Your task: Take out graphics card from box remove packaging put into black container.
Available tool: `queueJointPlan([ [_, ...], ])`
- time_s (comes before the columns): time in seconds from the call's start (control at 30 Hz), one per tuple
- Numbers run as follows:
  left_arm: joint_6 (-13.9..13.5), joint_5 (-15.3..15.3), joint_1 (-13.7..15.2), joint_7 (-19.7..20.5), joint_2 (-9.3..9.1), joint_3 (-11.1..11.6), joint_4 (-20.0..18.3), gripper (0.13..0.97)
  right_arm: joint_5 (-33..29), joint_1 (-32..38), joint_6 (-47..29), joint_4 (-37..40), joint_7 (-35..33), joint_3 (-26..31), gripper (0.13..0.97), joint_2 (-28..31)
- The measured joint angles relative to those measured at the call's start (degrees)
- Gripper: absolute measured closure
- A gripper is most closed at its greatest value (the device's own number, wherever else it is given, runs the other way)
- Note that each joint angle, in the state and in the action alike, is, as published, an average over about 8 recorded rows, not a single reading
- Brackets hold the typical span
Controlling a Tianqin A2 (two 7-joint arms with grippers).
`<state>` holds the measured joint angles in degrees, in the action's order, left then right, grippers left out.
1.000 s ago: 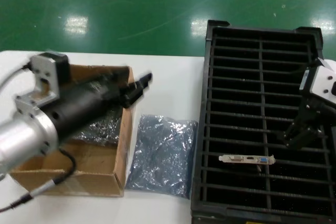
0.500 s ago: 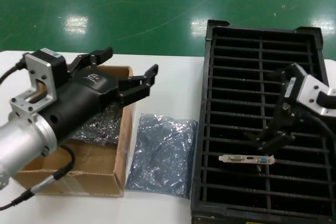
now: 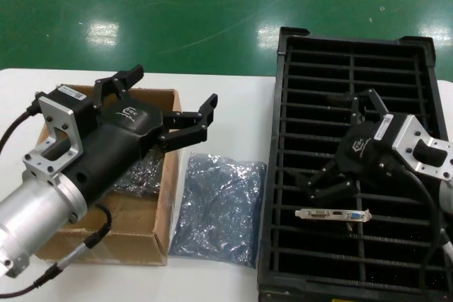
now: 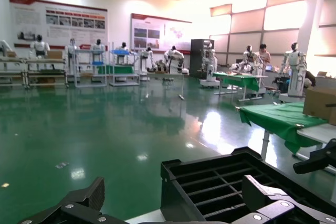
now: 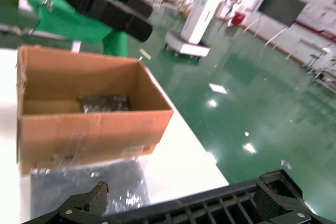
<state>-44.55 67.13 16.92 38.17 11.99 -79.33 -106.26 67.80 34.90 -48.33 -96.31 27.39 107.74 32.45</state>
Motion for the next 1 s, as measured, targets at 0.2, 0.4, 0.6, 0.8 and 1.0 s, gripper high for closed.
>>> queueJointPlan([
  [0.2, 5.1, 4.2, -2.0, -4.4, 0.6, -1.4, 1.7, 0.185, 4.1, -4.0, 5.6, 0.5, -3.2, -1.9, 0.129, -1.8],
  [0.4, 10.3, 8.3, -3.9, -8.8, 1.2, -2.9, 3.4, 0.141, 8.2, -8.1, 11.2, 1.1, -6.3, -3.7, 0.129, -3.5],
  [0.6, 15.5, 12.5, -5.9, -13.2, 1.81, -4.3, 5.1, 0.134, 12.3, -12.1, 16.8, 1.6, -9.5, -5.6, 0.129, -5.3],
  [0.8, 20.6, 16.7, -7.8, -17.7, 2.41, -5.7, 6.7, 0.132, 16.3, -16.1, 22.4, 2.1, -12.7, -7.4, 0.129, -7.1],
  [1.0, 25.7, 20.8, -9.8, -22.0, 3.0, -7.1, 8.4, 0.132, 20.4, -20.2, 27.9, 2.7, -15.8, -9.3, 0.129, -8.8],
])
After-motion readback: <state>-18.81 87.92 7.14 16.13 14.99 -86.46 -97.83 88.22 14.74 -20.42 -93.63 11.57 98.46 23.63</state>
